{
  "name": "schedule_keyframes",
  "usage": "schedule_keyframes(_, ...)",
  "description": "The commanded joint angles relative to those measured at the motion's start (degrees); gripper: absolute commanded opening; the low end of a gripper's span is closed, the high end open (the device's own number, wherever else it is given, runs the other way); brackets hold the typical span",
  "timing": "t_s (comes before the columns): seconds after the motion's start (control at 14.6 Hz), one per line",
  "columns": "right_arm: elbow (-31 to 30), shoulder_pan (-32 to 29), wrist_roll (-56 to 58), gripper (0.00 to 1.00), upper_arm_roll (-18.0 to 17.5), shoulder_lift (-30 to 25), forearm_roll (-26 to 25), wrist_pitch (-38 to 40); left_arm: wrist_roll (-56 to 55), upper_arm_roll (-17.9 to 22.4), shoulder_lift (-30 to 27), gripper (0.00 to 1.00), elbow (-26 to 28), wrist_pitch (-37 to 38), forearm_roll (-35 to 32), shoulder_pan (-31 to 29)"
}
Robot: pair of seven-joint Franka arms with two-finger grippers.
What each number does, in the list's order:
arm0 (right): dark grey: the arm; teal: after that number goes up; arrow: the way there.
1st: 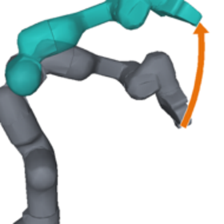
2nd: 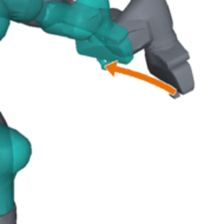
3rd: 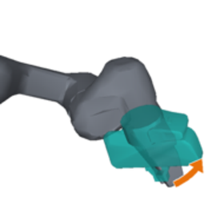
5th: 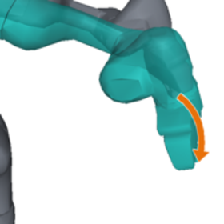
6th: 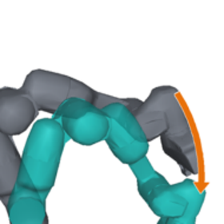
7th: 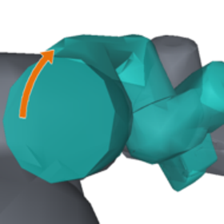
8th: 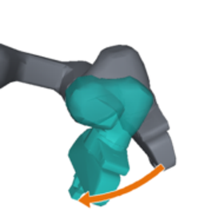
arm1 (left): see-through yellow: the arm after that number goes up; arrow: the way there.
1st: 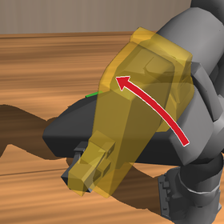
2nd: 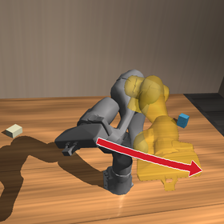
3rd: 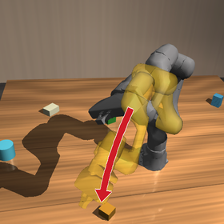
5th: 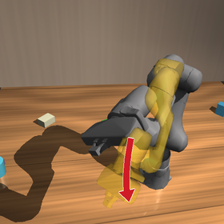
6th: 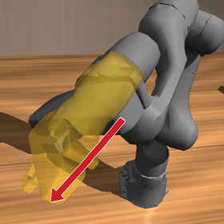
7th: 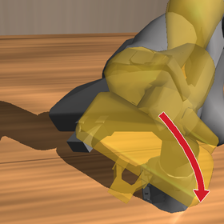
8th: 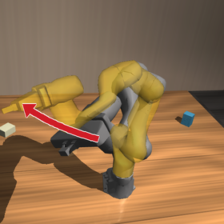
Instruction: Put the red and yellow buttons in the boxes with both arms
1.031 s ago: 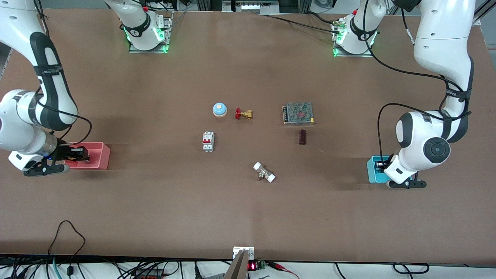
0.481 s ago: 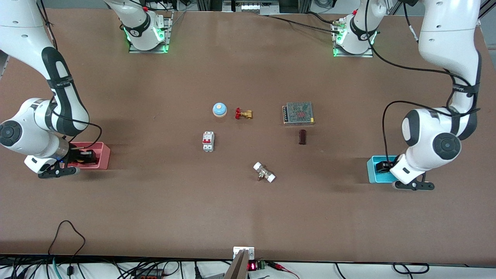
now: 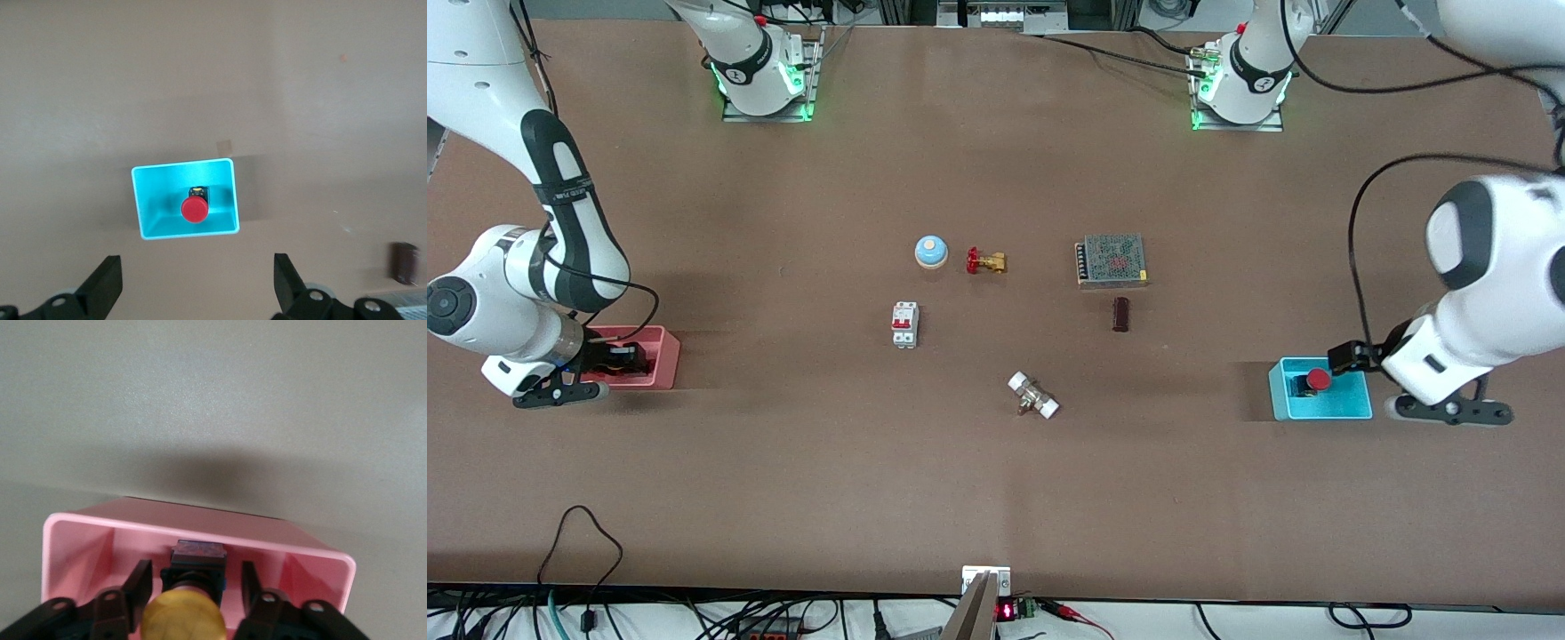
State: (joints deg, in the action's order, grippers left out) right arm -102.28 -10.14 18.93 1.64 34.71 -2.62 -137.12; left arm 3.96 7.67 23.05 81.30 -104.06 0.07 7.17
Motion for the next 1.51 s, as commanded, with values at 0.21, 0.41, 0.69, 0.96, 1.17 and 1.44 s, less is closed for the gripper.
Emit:
schedule_keyframes(0.21,-0.73,-0.06,0.32,1.00,-0.24,-1.74,-0.72,-0.43,0.70,-0.81,-9.65,1.00,5.83,5.75,-0.78,-0.84)
schedule_keyframes(0.41,-0.56,0.47,-0.03,1.00,-0.32,-8.40,-0.63,8.32,0.61,-0.99,-20.56,1.00,21.24,-0.26,-1.39,-0.67)
schedule_keyframes(0.69,0.50,3.63,-4.06,1.00,-1.02,-19.30,-0.28,20.04,-0.80,-2.57,-22.17,1.00,19.17,8.25,-1.48,-0.49)
schedule_keyframes(0.96,6.27,5.56,-11.70,1.00,-4.45,-25.21,-0.98,32.66,-0.79,-2.92,-21.99,1.00,16.61,9.14,-1.39,-0.23)
schedule_keyframes(1.17,12.97,6.97,-17.95,1.00,-6.38,-25.22,-0.46,42.62,-1.06,-3.45,-21.99,1.00,16.53,9.05,-1.39,-0.23)
schedule_keyframes(1.44,14.74,8.73,-24.10,1.00,-6.74,-25.04,2.88,44.32,-1.06,-3.28,-21.90,1.00,16.00,8.88,-1.48,-0.40)
